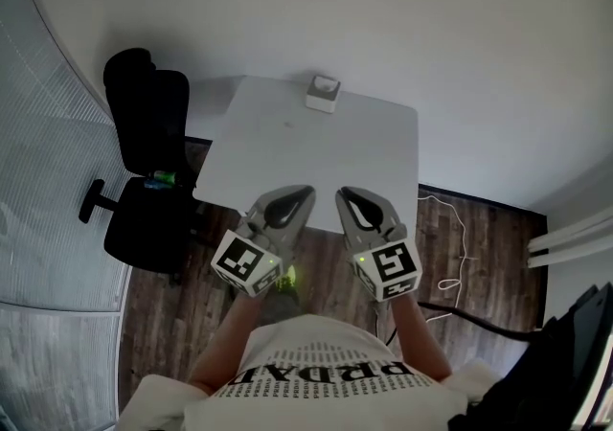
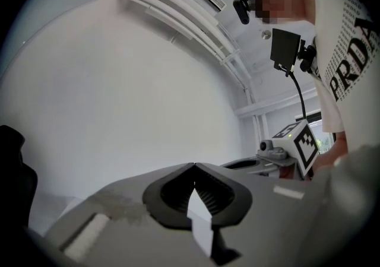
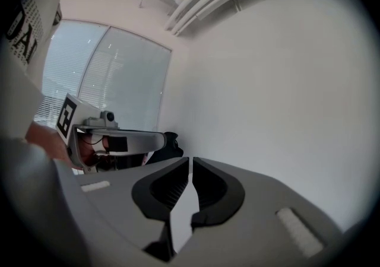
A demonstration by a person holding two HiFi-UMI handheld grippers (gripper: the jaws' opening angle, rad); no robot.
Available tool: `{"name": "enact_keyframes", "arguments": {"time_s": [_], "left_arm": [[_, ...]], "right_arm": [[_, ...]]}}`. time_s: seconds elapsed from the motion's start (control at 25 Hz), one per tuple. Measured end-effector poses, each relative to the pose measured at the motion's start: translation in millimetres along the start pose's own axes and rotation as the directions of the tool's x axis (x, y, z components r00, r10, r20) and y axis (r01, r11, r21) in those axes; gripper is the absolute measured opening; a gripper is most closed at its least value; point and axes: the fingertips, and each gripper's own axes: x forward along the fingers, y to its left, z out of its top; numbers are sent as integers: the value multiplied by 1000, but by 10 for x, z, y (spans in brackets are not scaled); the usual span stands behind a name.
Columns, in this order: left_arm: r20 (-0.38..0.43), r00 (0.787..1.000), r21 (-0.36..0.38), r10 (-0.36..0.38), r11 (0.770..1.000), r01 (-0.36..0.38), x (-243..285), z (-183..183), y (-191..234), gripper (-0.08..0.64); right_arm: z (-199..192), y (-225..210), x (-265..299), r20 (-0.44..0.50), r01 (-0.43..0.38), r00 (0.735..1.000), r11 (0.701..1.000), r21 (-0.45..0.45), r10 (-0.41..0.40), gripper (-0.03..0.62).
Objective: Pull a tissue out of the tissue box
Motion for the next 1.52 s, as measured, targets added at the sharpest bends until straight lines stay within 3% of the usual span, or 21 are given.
{"name": "enact_keyframes", "arguments": {"time_s": [0.56,0.8,1.28,1.52], "left_arm": [[24,998,31,-50,998,50,498,218,1172,-6],[21,998,26,-64,998,64,614,146,1577,-8],[-2,996,-37,-94,995,94,949,-87,1895,-8],[-28,998,-40,-59,998,58,1200,-85,1975,-8]], "right_arm": [[207,-414,1167,-8,70,998,997,11,-70,28],[176,-512,1619,-24,82,996,997,14,-81,28],[27,-812,1945,-61,91,994,996,25,-90,28],[-21,-1134,2042,-57,76,996,996,43,-73,28]]}}
